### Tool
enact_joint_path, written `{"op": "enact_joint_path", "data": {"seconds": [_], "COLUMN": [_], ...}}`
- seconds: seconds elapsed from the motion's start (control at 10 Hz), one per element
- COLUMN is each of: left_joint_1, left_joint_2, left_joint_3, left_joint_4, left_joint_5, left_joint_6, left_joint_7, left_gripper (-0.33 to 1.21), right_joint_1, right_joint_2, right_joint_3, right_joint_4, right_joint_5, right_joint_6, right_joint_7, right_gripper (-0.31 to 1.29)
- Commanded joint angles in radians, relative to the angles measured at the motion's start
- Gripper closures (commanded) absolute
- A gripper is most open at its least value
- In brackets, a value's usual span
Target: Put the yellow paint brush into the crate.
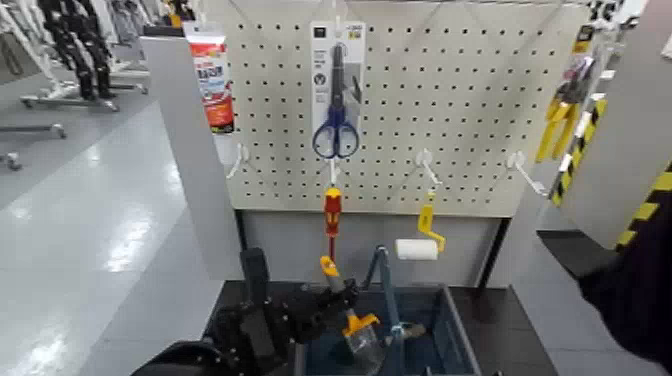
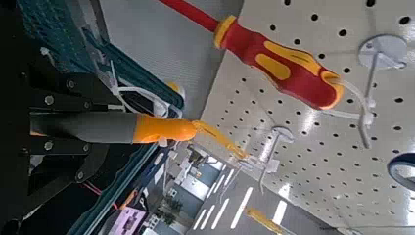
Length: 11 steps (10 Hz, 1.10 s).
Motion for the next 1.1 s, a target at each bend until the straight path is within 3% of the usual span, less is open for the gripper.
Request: {"op": "enact_joint_path", "data": {"seconds": [0.1,0.2,0.4,0.5,0.7,1.1], "left_joint_1": [-0.007,-0.009,-0.004,-0.001,0.023,0.066], "left_joint_2": [0.0,0.002,0.005,0.006,0.014,0.021], "left_joint_3": [-0.024,-0.027,-0.021,-0.018,0.008,0.092], "left_joint_4": [0.02,0.021,0.011,0.003,-0.043,-0.184], "left_joint_5": [0.03,0.047,0.067,0.093,0.096,-0.138], "left_joint_6": [0.012,0.04,0.066,0.069,0.063,0.056], "left_joint_7": [0.011,0.031,0.088,0.125,0.201,0.289], "left_gripper": [1.12,1.0,0.18,0.08,0.11,0.11], "right_joint_1": [-0.002,-0.002,-0.002,-0.002,-0.001,0.001], "right_joint_2": [0.0,0.0,-0.002,-0.002,-0.002,-0.002], "right_joint_3": [0.0,0.0,-0.001,-0.003,-0.003,-0.005], "right_joint_4": [0.004,0.005,0.005,0.007,0.007,0.005], "right_joint_5": [-0.002,-0.003,-0.005,-0.006,-0.006,-0.008], "right_joint_6": [-0.003,-0.006,-0.01,-0.011,-0.011,-0.011], "right_joint_7": [0.0,0.0,0.0,0.0,0.0,0.0], "right_gripper": [0.13,0.13,0.13,0.13,0.13,0.13]}}
